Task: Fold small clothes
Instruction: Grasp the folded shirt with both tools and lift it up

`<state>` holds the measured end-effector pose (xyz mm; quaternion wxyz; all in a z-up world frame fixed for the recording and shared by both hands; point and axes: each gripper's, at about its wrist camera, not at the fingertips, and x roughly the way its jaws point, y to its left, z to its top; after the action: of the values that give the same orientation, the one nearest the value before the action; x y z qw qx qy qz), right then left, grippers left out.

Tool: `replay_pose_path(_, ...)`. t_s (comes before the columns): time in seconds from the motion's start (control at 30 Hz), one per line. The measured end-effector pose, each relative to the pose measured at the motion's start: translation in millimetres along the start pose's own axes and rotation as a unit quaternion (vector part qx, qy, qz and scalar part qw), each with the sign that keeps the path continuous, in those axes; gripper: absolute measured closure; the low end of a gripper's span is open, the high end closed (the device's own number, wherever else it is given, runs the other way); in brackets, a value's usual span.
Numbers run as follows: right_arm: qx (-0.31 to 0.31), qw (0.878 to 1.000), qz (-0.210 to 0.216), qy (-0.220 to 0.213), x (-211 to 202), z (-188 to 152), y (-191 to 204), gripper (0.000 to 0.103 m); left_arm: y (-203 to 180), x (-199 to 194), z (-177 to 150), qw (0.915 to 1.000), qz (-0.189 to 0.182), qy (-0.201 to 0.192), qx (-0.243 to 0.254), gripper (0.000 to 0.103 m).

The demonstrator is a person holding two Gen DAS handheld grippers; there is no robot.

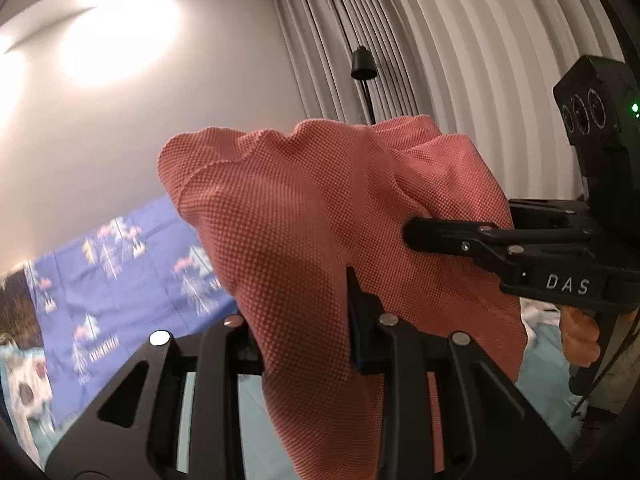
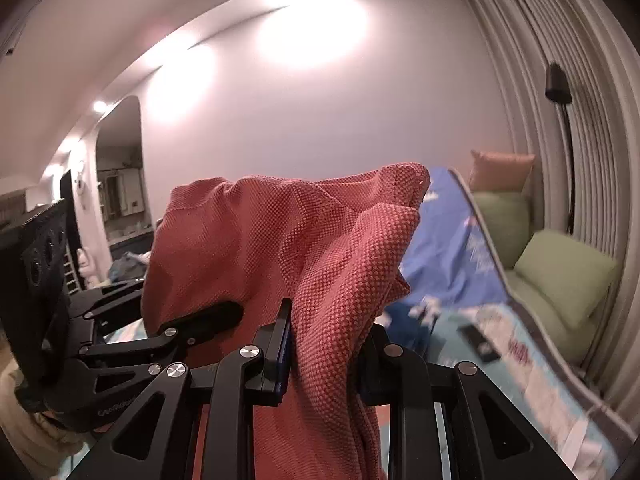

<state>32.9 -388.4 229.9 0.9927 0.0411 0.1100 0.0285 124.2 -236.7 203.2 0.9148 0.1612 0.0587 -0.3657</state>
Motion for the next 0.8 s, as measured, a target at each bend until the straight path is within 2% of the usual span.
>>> replay_pose_path(0.27,-0.010,0.999,-0.036,-0.023,58,39,-24,0.078,7,65,36,0.9985,0.036,-0.009,0.040,0.071)
replay_pose_path(0.47,0.002,0.998,-0.053,-0.017,121,51,-54,0.079,19,126,40,0.9974,0.051,0.000,0.050,0.071)
replay_pose_path(0.6,0.014,0.998,-0.059,-0.003,170,41,-75,0.078,30,174,24,0.9972,0.055,0.020,0.046,0.071)
replay_pose_path(0.8,0.034,0.997,-0.048,0.049,265,1,-109,0.078,51,266,-32,0.9944,0.068,0.080,0.010,0.070)
